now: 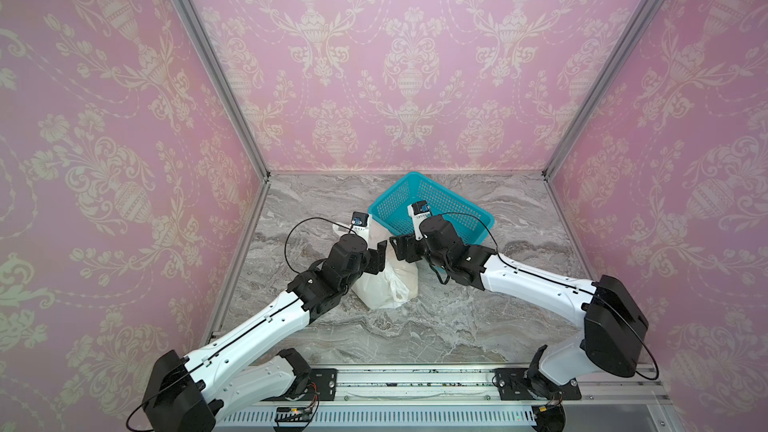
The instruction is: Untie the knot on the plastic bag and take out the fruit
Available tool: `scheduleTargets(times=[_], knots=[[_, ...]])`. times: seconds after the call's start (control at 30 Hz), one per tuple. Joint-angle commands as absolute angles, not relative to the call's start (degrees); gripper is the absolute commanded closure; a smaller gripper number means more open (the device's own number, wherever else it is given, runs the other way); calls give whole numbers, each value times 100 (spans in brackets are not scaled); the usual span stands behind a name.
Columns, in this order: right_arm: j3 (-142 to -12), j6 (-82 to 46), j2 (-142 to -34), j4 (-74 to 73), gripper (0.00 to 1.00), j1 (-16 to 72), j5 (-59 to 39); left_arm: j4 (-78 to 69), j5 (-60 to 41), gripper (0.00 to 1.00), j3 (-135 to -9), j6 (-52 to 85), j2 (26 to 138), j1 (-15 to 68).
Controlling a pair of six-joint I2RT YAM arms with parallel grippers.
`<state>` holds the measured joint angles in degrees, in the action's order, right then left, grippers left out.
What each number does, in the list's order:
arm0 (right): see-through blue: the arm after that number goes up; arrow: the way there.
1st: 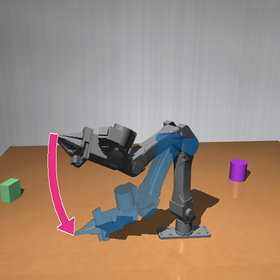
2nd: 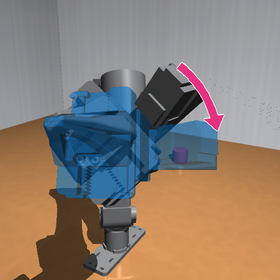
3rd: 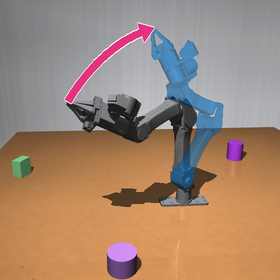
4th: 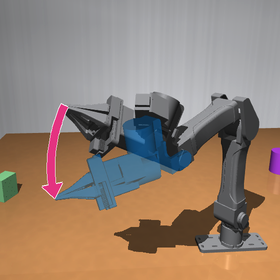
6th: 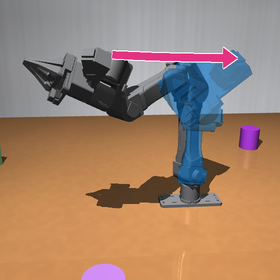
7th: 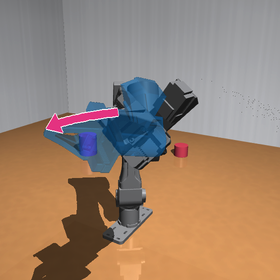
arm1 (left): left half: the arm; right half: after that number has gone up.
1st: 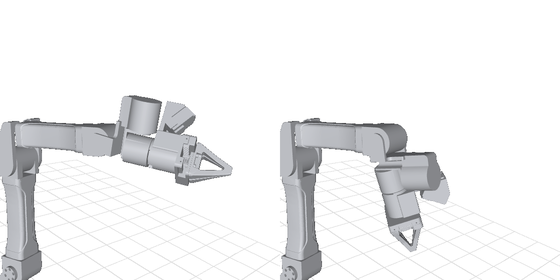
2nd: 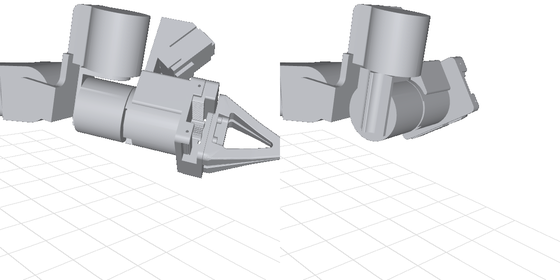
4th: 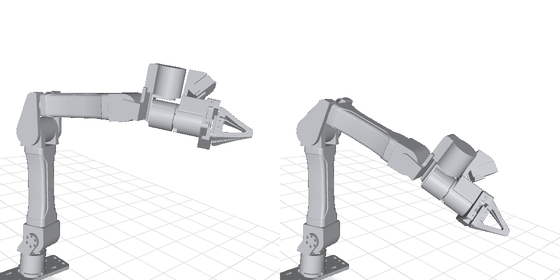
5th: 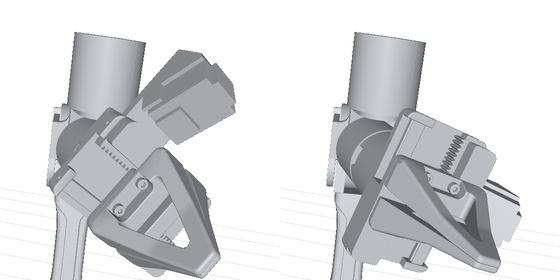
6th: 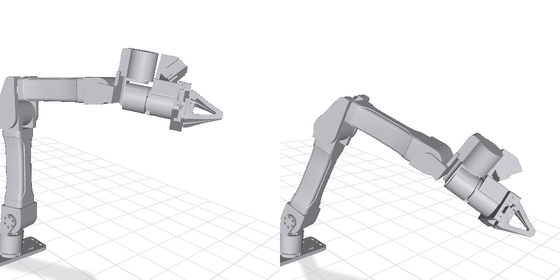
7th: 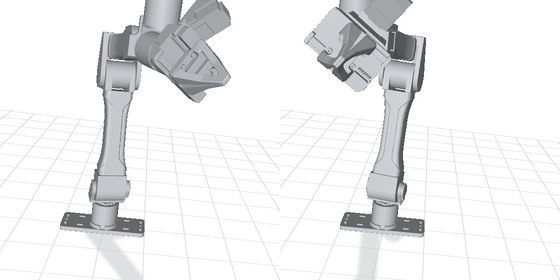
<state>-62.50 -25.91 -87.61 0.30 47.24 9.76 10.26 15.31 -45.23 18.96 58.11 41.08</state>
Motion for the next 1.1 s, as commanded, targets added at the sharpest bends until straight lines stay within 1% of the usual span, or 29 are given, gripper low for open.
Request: scheduleTargets(times=[0.0,0.1,0.2,0.3,0.33,0.37,0.4,0.47,0.53,0.57,0.6,0.8,0.9,0.93,0.97,1.03,1.07], knots=[[-6468,-2636,-8742,84,18,4666,1003,1788,1332,18,-4369,1871,5615,4131],[-6609,-2745,-8723,146,18,4603,1071,1493,1031,11,-4236,1898,5677,4131],[-6678,-2878,-8685,174,17,4485,1039,1394,745,8,-4244,1987,6044,4133],[-6958,-2979,-8611,234,17,4352,991,1301,498,7,-4234,2052,6408,4134],[-6961,-3011,-8584,254,17,4327,960,1292,507,10,-4247,2054,6500,4139],[-6919,-3023,-8554,259,16,4315,928,1300,531,17,-4282,2013,6587,4137],[-6833,-3010,-8533,187,16,4315,863,1315,569,28,-4314,1967,6655,4131],[-6519,-3020,-8535,-1,16,4315,748,1369,656,61,-4369,1934,6697,4133],[-6310,-3041,-8598,-219,16,4314,632,1334,644,85,-4343,1924,6665,4133],[-6215,-3022,-8654,-343,16,4311,515,1278,613,94,-4302,1901,6641,4131],[-6155,-2988,-8713,-472,16,4315,408,1256,602,100,-4274,1891,6626,4132],[-6452,-2839,-9104,-455,16,4314,-235,1192,594,100,-4236,1726,6406,4135],[-6526,-2876,-9260,-462,16,4315,-272,1226,617,100,-4235,1715,6273,4133],[-6583,-2891,-9319,-419,16,4311,-252,1262,649,94,-4235,1737,6227,4132],[-6632,-2909,-9370,-352,16,4315,-223,1323,720,75,-4236,1823,6172,4131],[-6680,-2940,-9417,-300,17,4310,-193,1416,666,48,-4235,2026,6078,4132],[-6680,-2944,-9416,-324,17,4315,-189,1490,613,33,-4236,2155,6056,4138]])
